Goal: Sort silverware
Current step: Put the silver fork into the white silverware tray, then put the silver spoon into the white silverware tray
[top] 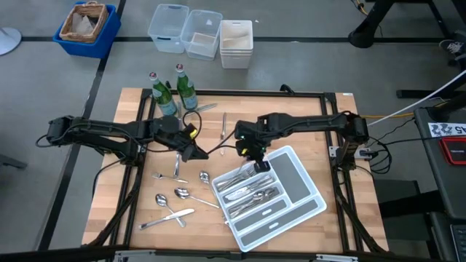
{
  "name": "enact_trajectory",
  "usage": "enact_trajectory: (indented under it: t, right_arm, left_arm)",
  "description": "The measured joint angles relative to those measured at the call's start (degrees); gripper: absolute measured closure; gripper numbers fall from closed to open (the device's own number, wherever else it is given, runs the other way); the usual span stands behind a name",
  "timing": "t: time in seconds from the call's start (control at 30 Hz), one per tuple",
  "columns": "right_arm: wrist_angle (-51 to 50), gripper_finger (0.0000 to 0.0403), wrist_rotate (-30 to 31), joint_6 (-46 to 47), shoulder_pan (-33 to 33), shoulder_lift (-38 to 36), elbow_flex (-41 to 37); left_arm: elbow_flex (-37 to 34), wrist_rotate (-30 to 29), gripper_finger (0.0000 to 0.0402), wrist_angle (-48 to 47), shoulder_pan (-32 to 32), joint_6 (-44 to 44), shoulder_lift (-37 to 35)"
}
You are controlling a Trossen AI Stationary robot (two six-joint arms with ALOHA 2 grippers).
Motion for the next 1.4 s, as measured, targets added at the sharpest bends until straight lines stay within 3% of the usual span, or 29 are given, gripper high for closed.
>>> enact_trajectory:
  t: [0.5,0.6,0.93,1.2,1.4]
  right_arm:
    - [13.8,0.0399,-0.2,18.1,0.0,0.0,-17.1]
    - [17.3,0.0398,-3.0,20.9,-0.1,0.0,-19.5]
    - [22.9,0.0396,-3.8,21.7,0.0,0.0,-21.5]
    - [23.9,0.0333,-3.9,21.8,0.0,0.0,-21.5]
    - [24.7,0.0291,-3.9,21.8,0.0,0.0,-21.5]
  left_arm:
    - [0.0,0.0,0.0268,-0.6,-0.1,0.2,0.0]
    - [0.0,0.0,0.0268,-0.6,-0.1,0.2,0.0]
    - [0.0,0.1,0.0268,-2.9,-0.1,0.2,0.0]
    - [0.0,6.3,0.0268,-13.5,-1.2,3.4,-0.1]
    - [0.0,6.2,0.0268,-17.0,-9.3,4.8,0.1]
